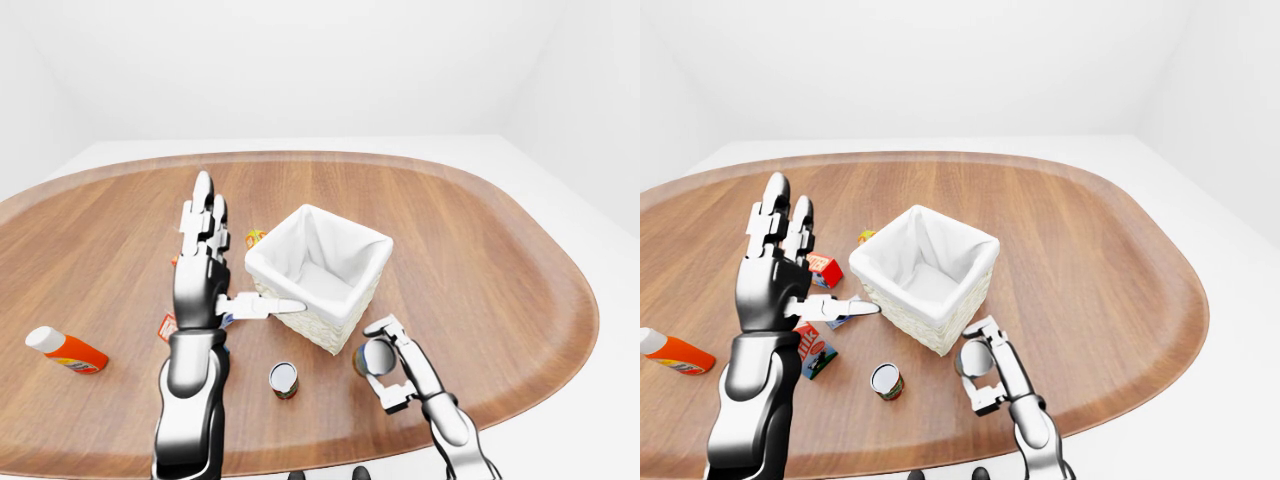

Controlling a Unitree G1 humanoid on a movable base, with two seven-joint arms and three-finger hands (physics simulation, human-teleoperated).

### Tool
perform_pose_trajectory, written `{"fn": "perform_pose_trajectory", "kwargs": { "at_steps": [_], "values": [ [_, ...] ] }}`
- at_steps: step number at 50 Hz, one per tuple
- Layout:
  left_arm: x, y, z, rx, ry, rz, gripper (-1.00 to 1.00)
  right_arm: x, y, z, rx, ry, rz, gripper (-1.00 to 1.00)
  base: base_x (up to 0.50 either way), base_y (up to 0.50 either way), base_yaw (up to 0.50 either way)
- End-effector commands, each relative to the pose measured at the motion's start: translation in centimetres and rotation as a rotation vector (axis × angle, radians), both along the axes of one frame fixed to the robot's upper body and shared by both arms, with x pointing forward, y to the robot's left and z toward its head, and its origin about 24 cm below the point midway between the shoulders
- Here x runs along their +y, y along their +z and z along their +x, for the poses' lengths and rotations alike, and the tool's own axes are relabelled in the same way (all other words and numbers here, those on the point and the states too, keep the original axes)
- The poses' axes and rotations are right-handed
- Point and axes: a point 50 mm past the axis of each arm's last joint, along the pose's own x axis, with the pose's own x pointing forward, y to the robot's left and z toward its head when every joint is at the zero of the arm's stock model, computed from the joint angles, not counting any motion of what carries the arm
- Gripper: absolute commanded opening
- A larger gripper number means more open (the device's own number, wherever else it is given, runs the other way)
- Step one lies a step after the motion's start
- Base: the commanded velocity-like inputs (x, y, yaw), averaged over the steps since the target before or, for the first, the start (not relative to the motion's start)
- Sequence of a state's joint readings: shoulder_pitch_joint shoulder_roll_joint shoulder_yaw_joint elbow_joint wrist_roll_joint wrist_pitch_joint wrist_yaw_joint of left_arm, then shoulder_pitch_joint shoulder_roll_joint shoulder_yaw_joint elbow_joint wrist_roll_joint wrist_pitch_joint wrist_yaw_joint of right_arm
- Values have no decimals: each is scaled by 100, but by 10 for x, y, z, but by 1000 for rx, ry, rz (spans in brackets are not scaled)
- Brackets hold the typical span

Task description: Pick up the alphabet soup, and put it in the basket.

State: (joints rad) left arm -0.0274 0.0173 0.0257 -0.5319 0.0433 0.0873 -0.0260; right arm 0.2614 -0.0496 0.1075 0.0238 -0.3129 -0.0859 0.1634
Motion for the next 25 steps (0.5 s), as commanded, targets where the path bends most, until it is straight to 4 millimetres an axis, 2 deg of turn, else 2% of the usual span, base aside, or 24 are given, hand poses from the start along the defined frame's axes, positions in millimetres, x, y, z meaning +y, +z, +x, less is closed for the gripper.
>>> {"fn": "perform_pose_trajectory", "kwargs": {
  "at_steps": [1, 25],
  "values": [
    [0, 0, 0, 2, 0, 1, 100, -7, 32, 3, -121, 6, -3, -100, 0, 0, 0],
    [-1, 6, -2, -31, -2, 7, 100, -28, 67, -1, -161, -41, -22, -100, 0, 0, 0]
  ]
}}
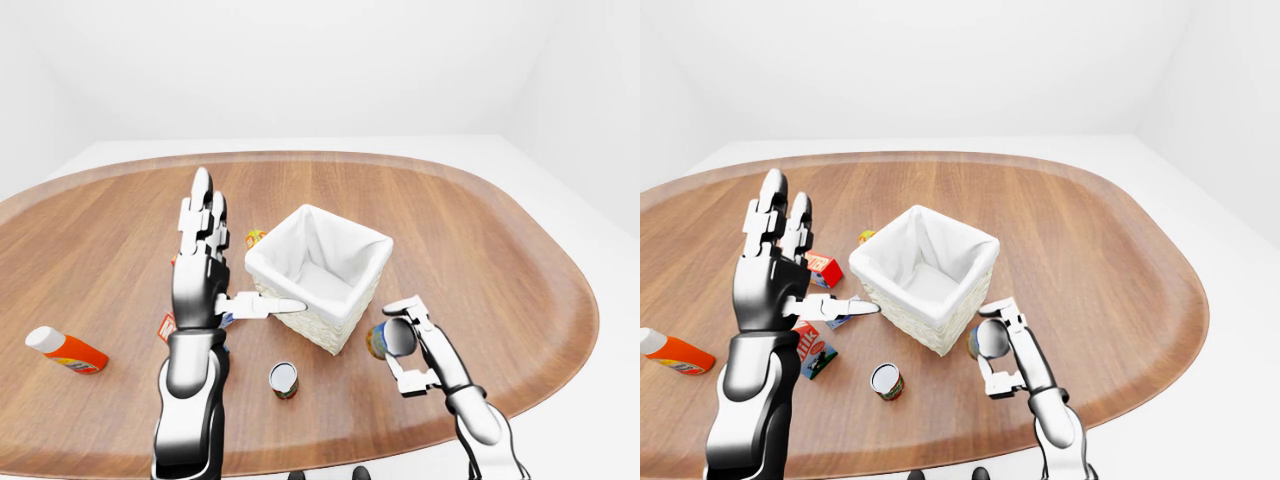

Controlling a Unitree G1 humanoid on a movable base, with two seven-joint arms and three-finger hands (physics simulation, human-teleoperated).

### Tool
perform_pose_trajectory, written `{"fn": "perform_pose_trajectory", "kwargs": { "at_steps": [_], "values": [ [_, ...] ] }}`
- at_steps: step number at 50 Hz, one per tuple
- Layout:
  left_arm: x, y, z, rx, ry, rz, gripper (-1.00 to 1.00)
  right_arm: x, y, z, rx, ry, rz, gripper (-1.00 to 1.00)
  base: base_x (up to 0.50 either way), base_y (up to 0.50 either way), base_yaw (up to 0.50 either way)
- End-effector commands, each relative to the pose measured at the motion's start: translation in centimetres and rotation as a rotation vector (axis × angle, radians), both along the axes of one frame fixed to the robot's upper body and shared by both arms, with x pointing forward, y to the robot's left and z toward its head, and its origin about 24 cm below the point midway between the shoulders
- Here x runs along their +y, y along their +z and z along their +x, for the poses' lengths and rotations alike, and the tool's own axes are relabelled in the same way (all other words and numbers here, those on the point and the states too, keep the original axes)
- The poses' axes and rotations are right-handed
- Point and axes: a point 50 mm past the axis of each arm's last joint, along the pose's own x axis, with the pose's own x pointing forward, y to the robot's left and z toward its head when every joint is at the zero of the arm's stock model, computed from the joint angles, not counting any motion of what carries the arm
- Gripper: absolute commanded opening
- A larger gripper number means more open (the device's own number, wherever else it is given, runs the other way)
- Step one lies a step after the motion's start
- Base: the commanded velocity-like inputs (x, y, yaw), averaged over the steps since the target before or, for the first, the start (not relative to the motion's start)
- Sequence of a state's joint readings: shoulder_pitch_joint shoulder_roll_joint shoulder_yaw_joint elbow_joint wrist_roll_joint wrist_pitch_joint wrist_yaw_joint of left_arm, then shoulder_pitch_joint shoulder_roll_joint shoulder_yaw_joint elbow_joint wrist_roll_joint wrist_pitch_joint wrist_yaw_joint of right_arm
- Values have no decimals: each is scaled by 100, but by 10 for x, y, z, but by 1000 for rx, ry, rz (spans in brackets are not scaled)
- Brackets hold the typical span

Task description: Pick up the alphabet soup, and put it in the basket.

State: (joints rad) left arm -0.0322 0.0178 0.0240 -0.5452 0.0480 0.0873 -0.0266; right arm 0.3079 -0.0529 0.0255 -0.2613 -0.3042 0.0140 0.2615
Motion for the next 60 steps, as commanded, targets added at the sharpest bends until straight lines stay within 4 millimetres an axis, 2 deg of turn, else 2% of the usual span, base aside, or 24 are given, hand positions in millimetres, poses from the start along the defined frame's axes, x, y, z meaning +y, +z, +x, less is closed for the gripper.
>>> {"fn": "perform_pose_trajectory", "kwargs": {
  "at_steps": [1, 4, 8, 20, 30, 40, 47, 51, 60],
  "values": [
    [0, 2, -1, -11, -1, 3, 100, -9, 26, -3, -53, -21, -11, -100, 0, 0, 0],
    [0, 2, -1, -8, -1, 3, 100, -10, 34, -2, -85, -15, -9, -100, 0, 0, 0],
    [-1, 2, -1, -8, -1, 2, 100, -7, 61, -2, -197, 12, -19, -100, 0, 0, 0],
    [-1, -5, 1, 21, -3, 1, 100, -2, 91, 0, -330, 50, -42, -100, 0, 0, 0],
    [-2, -5, 1, 23, -3, 3, 100, 6, 130, 1, -511, 114, -92, -100, 0, 0, 0],
    [-1, -4, 2, 19, -4, 4, 100, 14, 142, 6, -577, 151, -111, -100, 0, 0, 0],
    [0, -1, 2, 4, 0, 7, 100, 23, 153, 20, -634, 186, -119, -100, 0, 0, 0],
    [-1, 0, 2, 2, -2, 9, 100, 25, 148, 34, -602, 183, -114, -100, 0, 0, 0],
    [0, 2, 2, -10, 0, 11, 100, 32, 145, 54, -576, 205, -123, -100, 0, 0, 0]
  ]
}}
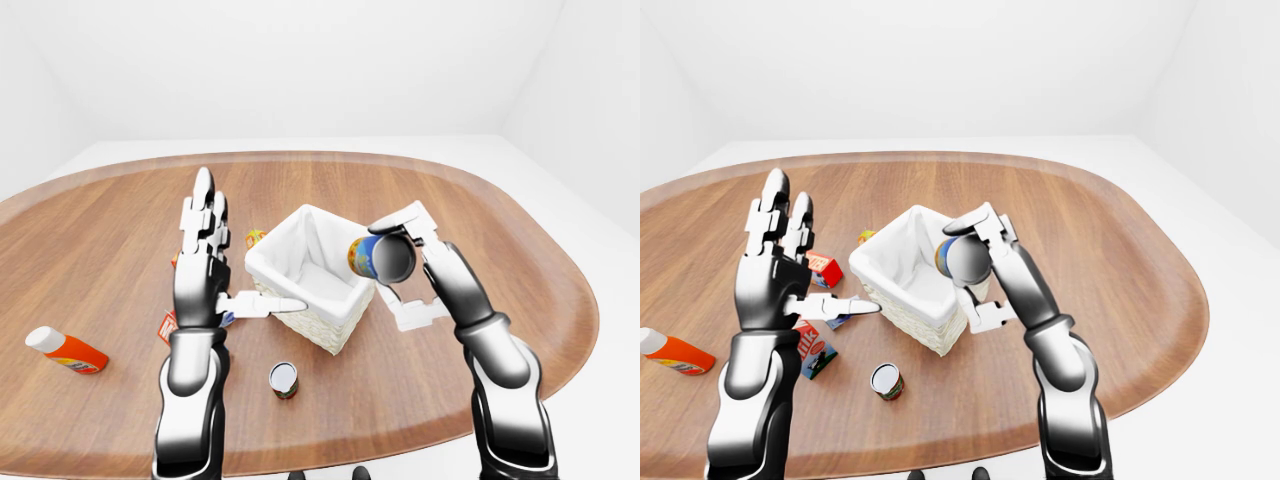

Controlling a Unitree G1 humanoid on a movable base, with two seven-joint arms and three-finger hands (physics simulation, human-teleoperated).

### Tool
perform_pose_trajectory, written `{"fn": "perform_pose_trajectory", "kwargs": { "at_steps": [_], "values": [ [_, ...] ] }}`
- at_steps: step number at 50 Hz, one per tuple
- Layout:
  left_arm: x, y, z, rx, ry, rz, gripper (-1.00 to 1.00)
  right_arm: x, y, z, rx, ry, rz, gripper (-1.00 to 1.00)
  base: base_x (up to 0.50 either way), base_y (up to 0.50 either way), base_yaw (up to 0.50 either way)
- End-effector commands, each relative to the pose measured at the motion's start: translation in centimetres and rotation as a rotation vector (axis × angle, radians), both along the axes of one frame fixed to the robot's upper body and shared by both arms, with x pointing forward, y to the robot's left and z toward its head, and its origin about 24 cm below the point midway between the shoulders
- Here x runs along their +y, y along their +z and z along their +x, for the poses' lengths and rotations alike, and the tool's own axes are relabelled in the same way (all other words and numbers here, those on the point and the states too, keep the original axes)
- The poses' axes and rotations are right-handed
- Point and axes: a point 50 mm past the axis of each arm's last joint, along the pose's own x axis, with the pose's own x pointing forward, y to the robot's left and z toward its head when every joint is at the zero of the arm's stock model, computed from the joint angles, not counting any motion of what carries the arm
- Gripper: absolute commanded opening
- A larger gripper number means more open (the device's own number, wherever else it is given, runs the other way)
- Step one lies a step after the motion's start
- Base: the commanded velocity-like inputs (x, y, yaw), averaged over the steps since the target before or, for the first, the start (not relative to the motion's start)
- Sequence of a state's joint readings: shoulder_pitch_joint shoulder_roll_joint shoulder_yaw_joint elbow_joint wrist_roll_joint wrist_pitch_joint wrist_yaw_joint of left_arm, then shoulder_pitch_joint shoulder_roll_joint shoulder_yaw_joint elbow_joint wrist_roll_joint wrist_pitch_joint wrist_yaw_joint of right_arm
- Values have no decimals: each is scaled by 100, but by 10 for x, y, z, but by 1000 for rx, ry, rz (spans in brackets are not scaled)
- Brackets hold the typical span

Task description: Pick up the alphabet soup, and put it in the basket.

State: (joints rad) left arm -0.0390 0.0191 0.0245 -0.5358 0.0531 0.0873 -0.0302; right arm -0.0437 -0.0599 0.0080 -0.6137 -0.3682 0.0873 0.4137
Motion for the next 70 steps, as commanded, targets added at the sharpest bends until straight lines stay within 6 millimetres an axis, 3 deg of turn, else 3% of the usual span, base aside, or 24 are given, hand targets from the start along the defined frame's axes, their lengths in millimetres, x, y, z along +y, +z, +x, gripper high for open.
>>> {"fn": "perform_pose_trajectory", "kwargs": {
  "at_steps": [1, 15, 35, 56, 70],
  "values": [
    [1, 3, 0, -14, 2, 4, 100, 8, 4, 23, -9, 9, -20, -100, 0, 0, 0],
    [0, 1, 1, -2, -2, 3, 100, 26, -12, 60, 97, 31, -57, -100, 0, 0, 0],
    [-1, -5, 1, 23, -4, 0, 100, 45, -34, 85, 231, 76, -209, -100, 0, 0, 0],
    [0, -6, 2, 27, -1, 2, 100, 43, -61, 118, 384, 17, -319, -100, 0, 0, 0],
    [1, -4, 3, 22, 0, 3, 100, 52, -80, 125, 462, 11, -330, -100, 0, 0, 0]
  ]
}}
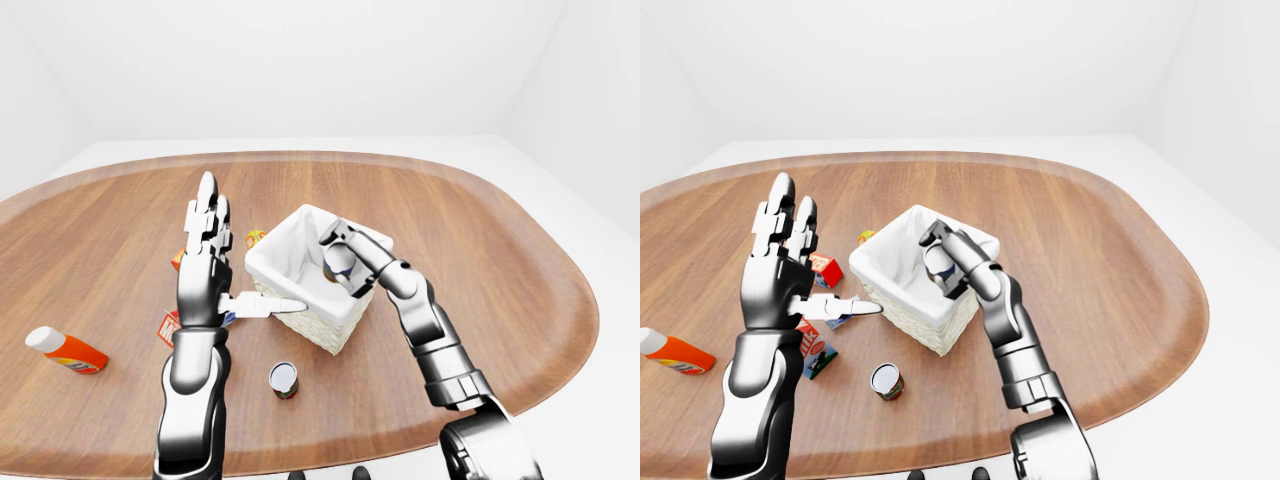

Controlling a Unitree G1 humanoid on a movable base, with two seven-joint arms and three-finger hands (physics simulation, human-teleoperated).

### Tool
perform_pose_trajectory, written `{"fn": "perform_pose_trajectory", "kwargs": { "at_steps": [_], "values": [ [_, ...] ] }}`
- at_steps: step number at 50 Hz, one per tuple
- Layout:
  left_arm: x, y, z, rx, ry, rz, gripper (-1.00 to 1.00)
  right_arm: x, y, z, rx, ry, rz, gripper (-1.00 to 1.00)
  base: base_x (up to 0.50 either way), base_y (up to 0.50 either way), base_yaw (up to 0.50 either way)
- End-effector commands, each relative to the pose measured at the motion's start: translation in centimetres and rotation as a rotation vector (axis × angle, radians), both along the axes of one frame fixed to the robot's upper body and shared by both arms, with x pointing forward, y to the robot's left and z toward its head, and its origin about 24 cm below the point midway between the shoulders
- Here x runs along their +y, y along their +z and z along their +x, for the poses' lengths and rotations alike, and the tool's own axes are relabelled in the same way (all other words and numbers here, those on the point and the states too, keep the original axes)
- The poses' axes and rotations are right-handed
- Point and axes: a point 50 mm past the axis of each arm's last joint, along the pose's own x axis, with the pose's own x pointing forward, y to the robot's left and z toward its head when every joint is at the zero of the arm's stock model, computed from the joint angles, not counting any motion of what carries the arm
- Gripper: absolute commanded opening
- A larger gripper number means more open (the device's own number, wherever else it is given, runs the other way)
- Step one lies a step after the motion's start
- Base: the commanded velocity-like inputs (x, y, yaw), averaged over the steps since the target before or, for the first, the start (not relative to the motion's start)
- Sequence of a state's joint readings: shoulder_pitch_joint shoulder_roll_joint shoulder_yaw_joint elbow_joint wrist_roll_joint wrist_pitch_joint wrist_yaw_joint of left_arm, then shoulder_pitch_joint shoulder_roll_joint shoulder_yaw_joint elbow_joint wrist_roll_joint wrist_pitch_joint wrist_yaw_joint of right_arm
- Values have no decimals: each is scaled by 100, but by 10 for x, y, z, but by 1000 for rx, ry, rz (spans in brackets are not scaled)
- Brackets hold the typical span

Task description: Pick up the alphabet soup, and put it in the basket.

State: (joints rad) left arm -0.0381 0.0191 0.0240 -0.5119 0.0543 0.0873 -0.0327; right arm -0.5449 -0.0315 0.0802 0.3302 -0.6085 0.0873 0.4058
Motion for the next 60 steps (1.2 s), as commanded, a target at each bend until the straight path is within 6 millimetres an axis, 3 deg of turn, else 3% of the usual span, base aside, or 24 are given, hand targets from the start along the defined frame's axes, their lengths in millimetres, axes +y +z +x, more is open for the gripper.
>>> {"fn": "perform_pose_trajectory", "kwargs": {
  "at_steps": [1, 12, 31, 58, 59, 60],
  "values": [
    [1, 1, 1, -2, 2, 0, 100, 5, -12, 9, 46, -28, -31, -100, 0, 0, 0],
    [1, -4, 1, 20, 2, 1, 100, 16, -19, 11, 66, -28, -50, -100, 0, 0, 0],
    [0, -8, 2, 38, 0, 1, 100, 31, -6, 31, 63, -29, -68, -100, 0, 0, 0],
    [1, -8, 3, 37, 2, 2, 100, 28, -6, 42, 52, -49, -103, -100, 0, 0, 0],
    [1, -8, 3, 40, 2, 1, 100, 28, -6, 42, 52, -49, -104, -66, 0, 0, 0],
    [1, -9, 3, 40, 2, 2, 100, 28, -6, 42, 52, -49, -104, -56, 0, 0, 0]
  ]
}}
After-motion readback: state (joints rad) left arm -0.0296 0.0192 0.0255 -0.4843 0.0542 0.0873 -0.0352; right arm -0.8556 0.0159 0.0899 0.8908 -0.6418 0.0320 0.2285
